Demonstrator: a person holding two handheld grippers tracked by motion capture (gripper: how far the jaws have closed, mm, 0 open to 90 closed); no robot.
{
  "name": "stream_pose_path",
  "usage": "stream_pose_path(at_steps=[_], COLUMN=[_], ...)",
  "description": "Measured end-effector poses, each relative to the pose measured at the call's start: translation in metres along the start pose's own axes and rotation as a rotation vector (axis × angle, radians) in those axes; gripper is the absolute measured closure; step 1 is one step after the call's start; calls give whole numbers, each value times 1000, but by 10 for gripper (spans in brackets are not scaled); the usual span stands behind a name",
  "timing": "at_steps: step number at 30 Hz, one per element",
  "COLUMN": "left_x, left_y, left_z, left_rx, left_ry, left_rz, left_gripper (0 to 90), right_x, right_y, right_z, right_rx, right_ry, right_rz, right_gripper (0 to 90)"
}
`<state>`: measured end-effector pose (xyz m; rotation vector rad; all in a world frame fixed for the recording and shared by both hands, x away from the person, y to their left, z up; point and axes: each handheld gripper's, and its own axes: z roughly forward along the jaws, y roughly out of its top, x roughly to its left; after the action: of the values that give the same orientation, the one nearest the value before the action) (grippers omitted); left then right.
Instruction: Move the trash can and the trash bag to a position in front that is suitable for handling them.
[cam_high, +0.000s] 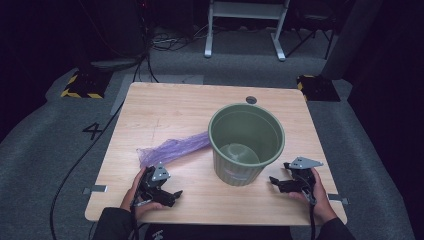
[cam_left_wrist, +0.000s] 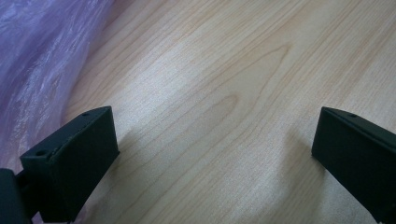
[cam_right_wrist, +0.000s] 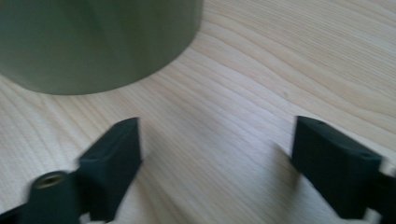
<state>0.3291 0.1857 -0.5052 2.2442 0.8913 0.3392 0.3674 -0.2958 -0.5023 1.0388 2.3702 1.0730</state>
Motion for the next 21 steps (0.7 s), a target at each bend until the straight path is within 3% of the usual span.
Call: stream_pose_path(at_steps=[2,3,12,16,21], left_x=[0,0,0,0,0], left_y=[0,0,0,0,0], left_z=[0,0,0,0,0], left_rx=[0,0,0,0,0], left_ry=[0,0,0,-1,-1], left_rz=[0,0,1,1,1], left_gripper=[0,0,0,0,0], right_x=[4,13,44,53,61], right_y=[2,6,22,27,29], right_z=[0,0,-1,0,5], right_rx=[-6,-22,-90,-112,-115], right_ry=[8,4,60,34,40], right_rz=[-13,-39,-89,-95,-103], right_gripper=[166,160,159,148,144])
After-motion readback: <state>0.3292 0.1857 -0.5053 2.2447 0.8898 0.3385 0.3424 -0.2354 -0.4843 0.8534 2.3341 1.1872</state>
